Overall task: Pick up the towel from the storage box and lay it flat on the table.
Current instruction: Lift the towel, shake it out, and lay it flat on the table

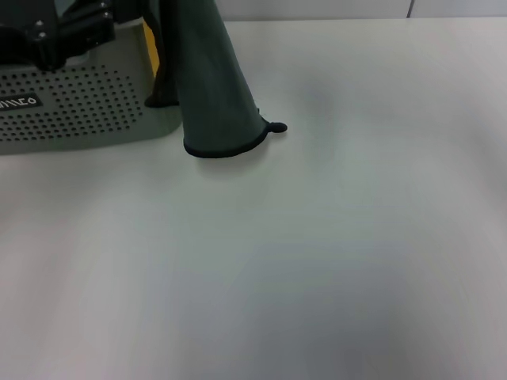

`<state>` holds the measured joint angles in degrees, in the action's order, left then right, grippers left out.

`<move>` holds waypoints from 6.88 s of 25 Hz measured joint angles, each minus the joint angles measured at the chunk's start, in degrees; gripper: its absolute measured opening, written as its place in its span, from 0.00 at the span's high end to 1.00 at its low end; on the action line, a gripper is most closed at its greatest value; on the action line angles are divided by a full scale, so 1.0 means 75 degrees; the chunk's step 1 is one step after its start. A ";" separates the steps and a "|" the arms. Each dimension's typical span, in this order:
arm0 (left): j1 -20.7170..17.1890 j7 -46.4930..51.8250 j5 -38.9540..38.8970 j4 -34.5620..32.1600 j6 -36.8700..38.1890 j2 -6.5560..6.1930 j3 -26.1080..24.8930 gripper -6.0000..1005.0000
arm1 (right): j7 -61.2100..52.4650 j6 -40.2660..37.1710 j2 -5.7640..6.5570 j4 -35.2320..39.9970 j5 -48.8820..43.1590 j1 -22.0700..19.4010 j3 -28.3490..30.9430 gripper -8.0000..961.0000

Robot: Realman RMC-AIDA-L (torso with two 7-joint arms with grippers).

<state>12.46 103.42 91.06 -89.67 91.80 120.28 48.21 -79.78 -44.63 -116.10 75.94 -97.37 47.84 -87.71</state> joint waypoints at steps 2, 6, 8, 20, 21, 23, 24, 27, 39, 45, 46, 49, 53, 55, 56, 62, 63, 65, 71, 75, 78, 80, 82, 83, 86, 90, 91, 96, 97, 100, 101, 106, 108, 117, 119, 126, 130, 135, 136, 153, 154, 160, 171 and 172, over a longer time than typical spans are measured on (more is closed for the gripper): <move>-0.0027 0.0009 -0.0029 -0.0030 0.0000 0.0000 -0.0042 0.55 | -0.0001 0.0055 0.0000 -0.0015 -0.0033 0.0002 0.0000 0.99; -0.0042 0.0075 -0.0079 -0.0060 -0.0006 0.0001 -0.0181 0.55 | -0.0024 0.0149 0.0000 -0.0114 -0.0065 0.0008 -0.0001 0.99; -0.0045 0.0128 -0.0139 -0.0062 -0.0007 -0.0001 -0.0188 0.55 | -0.0055 0.0230 0.0000 -0.0216 -0.0069 0.0050 0.0000 0.99; 0.0003 0.0168 -0.0217 0.0028 -0.0005 0.0012 -0.0125 0.55 | -0.0195 0.0420 -0.0005 -0.0724 -0.0073 0.0521 -0.0014 0.99; 0.0011 0.0168 -0.0215 0.0052 -0.0007 0.0012 -0.0125 0.55 | -0.0207 0.0427 -0.0009 -0.0768 -0.0073 0.0563 -0.0017 0.99; 0.0027 0.0168 -0.0213 0.0125 -0.0033 0.0007 -0.0124 0.55 | -0.0245 0.0430 -0.0011 -0.0850 -0.0073 0.0648 -0.0023 0.99; 0.0033 0.0168 -0.0208 0.0172 -0.0066 0.0005 -0.0123 0.55 | -0.0257 0.0428 -0.0012 -0.0868 -0.0073 0.0676 -0.0030 0.99; 0.0028 0.0168 -0.0186 0.0278 -0.0184 0.0003 -0.0125 0.55 | -0.0267 0.0427 -0.0012 -0.0888 -0.0071 0.0733 -0.0098 0.99; -0.0021 0.0168 -0.0009 0.0429 -0.0411 0.0006 -0.0125 0.55 | -0.0272 0.0464 -0.0012 -0.0814 -0.0038 0.0798 -0.0211 0.99; 0.0013 0.0156 -0.0045 0.0619 -0.0417 0.0006 -0.0162 0.58 | -0.0295 0.0402 -0.0011 -0.0719 -0.0008 0.0678 -0.0208 0.99; 0.0029 0.0144 -0.0058 0.0671 -0.0417 0.0002 -0.0177 0.59 | -0.0297 0.0397 -0.0011 -0.0705 -0.0004 0.0653 -0.0209 0.99; 0.0035 0.0131 -0.0072 0.0685 -0.0417 -0.0003 -0.0179 0.61 | -0.0297 0.0378 -0.0011 -0.0676 -0.0003 0.0616 -0.0211 0.99; 0.0038 0.0116 -0.0192 0.0724 -0.0417 -0.0013 -0.0178 0.68 | -0.0297 0.0276 -0.0011 -0.0582 -0.0001 0.0542 -0.0209 0.99; 0.0038 0.0112 -0.0243 0.0773 -0.0416 -0.0021 -0.0177 0.73 | -0.0297 0.0254 -0.0011 -0.0549 -0.0001 0.0515 -0.0205 0.99; 0.0038 0.0110 -0.0266 0.0793 -0.0417 -0.0023 -0.0177 0.76 | -0.0297 0.0244 -0.0011 -0.0539 -0.0001 0.0501 -0.0203 0.99; 0.0040 0.0071 -0.0295 0.0817 -0.0408 -0.0040 -0.0181 0.82 | -0.0296 0.0174 -0.0011 -0.0526 0.0078 0.0410 -0.0155 0.99; 0.0043 0.0069 -0.0293 0.0817 -0.0408 -0.0042 -0.0182 0.83 | -0.0296 0.0173 -0.0011 -0.0524 0.0089 0.0400 -0.0155 0.99; 0.0059 0.0070 -0.0254 0.0817 -0.0408 -0.0042 -0.0182 0.87 | -0.0296 0.0173 -0.0012 -0.0517 0.0126 0.0356 -0.0139 0.99; 0.0130 0.0111 -0.0221 0.0833 -0.0362 -0.0051 -0.0178 0.97 | -0.0296 0.0038 -0.0007 -0.0514 0.0395 0.0249 0.0013 0.99; 0.0144 0.0121 -0.0359 0.0833 -0.0302 -0.0062 -0.0181 0.97 | -0.0296 -0.0432 -0.0010 -0.0457 0.0643 0.0099 0.0216 0.99; 0.0144 0.0082 -0.0793 0.0832 -0.0122 -0.0067 -0.0238 0.98 | -0.0354 -0.0800 0.0007 -0.0362 0.1065 -0.0123 0.0264 0.99; 0.0143 0.0062 -0.1097 0.0832 0.0049 -0.0073 -0.0358 0.98 | -0.0599 -0.1153 0.0022 -0.0258 0.1207 -0.0295 0.0359 0.99; 0.0153 0.0046 -0.1363 0.0832 0.0255 -0.0082 -0.0474 0.98 | -0.0942 -0.1544 0.0020 -0.0200 0.1219 -0.0421 0.0481 0.99; 0.0165 0.0035 -0.1462 0.0826 0.0361 -0.0088 -0.0498 0.98 | -0.1121 -0.1734 0.0019 -0.0192 0.1221 -0.0477 0.0537 0.99; 0.0224 0.0024 -0.1553 0.0803 0.0589 -0.0102 -0.0502 0.98 | -0.1448 -0.2073 0.0013 -0.0226 0.1280 -0.0666 0.0641 0.99; 0.0305 0.0045 -0.1562 0.0814 0.0825 -0.0102 -0.0480 0.98 | -0.1438 -0.2205 0.0015 -0.0308 0.1828 -0.1059 0.0700 0.98; 0.0321 0.0048 -0.1591 0.0818 0.0890 -0.0103 -0.0491 0.98 | -0.1433 -0.2279 0.0024 -0.0330 0.1969 -0.1160 0.0746 0.98; 0.0337 0.0064 -0.1867 0.0810 0.1039 -0.0138 -0.0508 0.98 | -0.1768 -0.2791 0.0042 -0.0471 0.2158 -0.1463 0.1132 0.79; 0.0340 0.0067 -0.2014 0.0798 0.1063 -0.0165 -0.0509 0.98 | -0.1835 -0.2991 0.0044 -0.0547 0.2181 -0.1519 0.1256 0.75; 0.0345 0.0071 -0.2236 0.0793 0.1077 -0.0220 -0.0510 0.98 | -0.2008 -0.3582 0.0040 -0.0760 0.2291 -0.1709 0.1682 0.63; 0.0352 0.0074 -0.2602 0.0796 0.1081 -0.0333 -0.0511 0.98 | -0.2112 -0.3698 0.0038 -0.0777 0.2354 -0.1801 0.1798 0.59; 0.0423 0.0074 -0.2842 0.0857 0.1085 -0.0442 -0.0603 0.98 | -0.3042 -0.3619 0.0066 -0.0672 0.2430 -0.2269 0.2401 0.39; 0.0507 0.0061 -0.2843 0.0893 0.1085 -0.0442 -0.0614 0.98 | -0.3301 -0.3310 0.0073 -0.0657 0.2327 -0.2367 0.2615 0.33; 0.0744 0.0094 -0.3001 0.0862 0.1083 -0.0442 -0.0720 0.98 | -0.2362 -0.4776 0.0096 -0.0795 0.1317 -0.2383 0.2646 0.26; 0.0755 0.0109 -0.3089 0.0845 0.1083 -0.0446 -0.0721 0.98 | -0.2115 -0.5336 0.0097 -0.0894 0.1163 -0.2384 0.2645 0.26; 0.0767 0.0145 -0.3187 0.0824 0.1072 -0.0457 -0.0721 0.98 | -0.1252 -0.6503 0.0045 -0.0989 0.1158 -0.2819 0.2618 0.26; 0.0765 0.0145 -0.3196 0.0824 0.1063 -0.0464 -0.0721 0.98 | -0.0427 -0.6585 0.0006 -0.1260 0.1339 -0.2883 0.2303 0.26; 0.0776 0.0145 -0.3165 0.0858 0.1059 -0.0465 -0.0734 0.98 | 0.0821 -0.6085 -0.0010 -0.1761 0.2138 -0.2897 0.1532 0.26; 0.0787 0.0145 -0.3141 0.0867 0.1059 -0.0467 -0.0751 0.98 | 0.0989 -0.5970 -0.0011 -0.1797 0.2279 -0.2913 0.1408 0.27; 0.0823 0.0144 -0.3075 0.0905 0.1072 -0.0475 -0.0756 0.98 | 0.1672 -0.4859 -0.0008 -0.1792 0.3156 -0.3109 0.0930 0.50; 0.0823 0.0144 -0.3074 0.0907 0.1072 -0.0472 -0.0757 0.98 | 0.1709 -0.4786 -0.0010 -0.1793 0.3156 -0.3095 0.0860 0.51; 0.0825 0.0144 -0.3071 0.0906 0.1072 -0.0468 -0.0742 0.98 | 0.1811 -0.4614 -0.0012 -0.1787 0.3184 -0.3065 0.0627 0.58; 0.0758 0.0155 -0.3059 0.0906 0.1072 -0.0463 -0.0720 0.98 | 0.2100 -0.4655 -0.0005 -0.1819 0.3558 -0.3081 0.0596 0.82; 0.0755 0.0156 -0.3059 0.0906 0.1077 -0.0463 -0.0721 0.98 | 0.2097 -0.4691 0.0001 -0.1820 0.3568 -0.3078 0.0596 0.84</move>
<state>18.12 104.59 68.12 -82.88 99.88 116.80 42.80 -64.05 -79.81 -116.10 62.29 -70.61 24.75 -83.24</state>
